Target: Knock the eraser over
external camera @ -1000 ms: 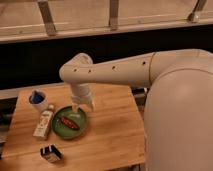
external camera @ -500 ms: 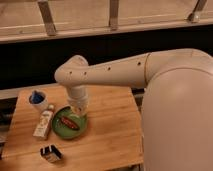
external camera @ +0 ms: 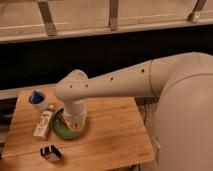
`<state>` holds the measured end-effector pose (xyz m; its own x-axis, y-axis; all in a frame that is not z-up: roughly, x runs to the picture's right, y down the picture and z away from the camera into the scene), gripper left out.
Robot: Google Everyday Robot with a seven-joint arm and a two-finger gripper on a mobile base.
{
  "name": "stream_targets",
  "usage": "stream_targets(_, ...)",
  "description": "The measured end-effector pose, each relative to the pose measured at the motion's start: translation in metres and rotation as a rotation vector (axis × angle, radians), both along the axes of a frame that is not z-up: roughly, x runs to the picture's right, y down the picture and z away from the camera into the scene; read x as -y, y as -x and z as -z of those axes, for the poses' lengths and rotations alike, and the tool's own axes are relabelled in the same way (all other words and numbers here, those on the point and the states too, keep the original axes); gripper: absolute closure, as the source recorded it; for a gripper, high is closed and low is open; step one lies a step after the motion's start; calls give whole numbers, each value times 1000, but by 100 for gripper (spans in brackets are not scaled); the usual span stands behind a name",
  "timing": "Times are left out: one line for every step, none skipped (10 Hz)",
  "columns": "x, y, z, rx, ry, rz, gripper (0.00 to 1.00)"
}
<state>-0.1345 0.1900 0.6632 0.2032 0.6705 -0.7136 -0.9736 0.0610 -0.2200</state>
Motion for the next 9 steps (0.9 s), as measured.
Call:
stream_targets(-11,0,2,4,23,-3,100)
stream_targets(-20,0,3,5,44,0,100)
stream_targets(-34,4,5,6,72,1,100)
stream_targets(-44,7,7,9,94,-3,100)
stream_targets(-56,9,11,14,117,-3,100)
stream_targets(-61,12,12,19,130,-9,100)
stream_targets(-70,11,14,28,154,-10,100)
stream_targets(-73,11,16,38,161,-7,100)
stream_targets(-72,12,16,40,160,-8,100)
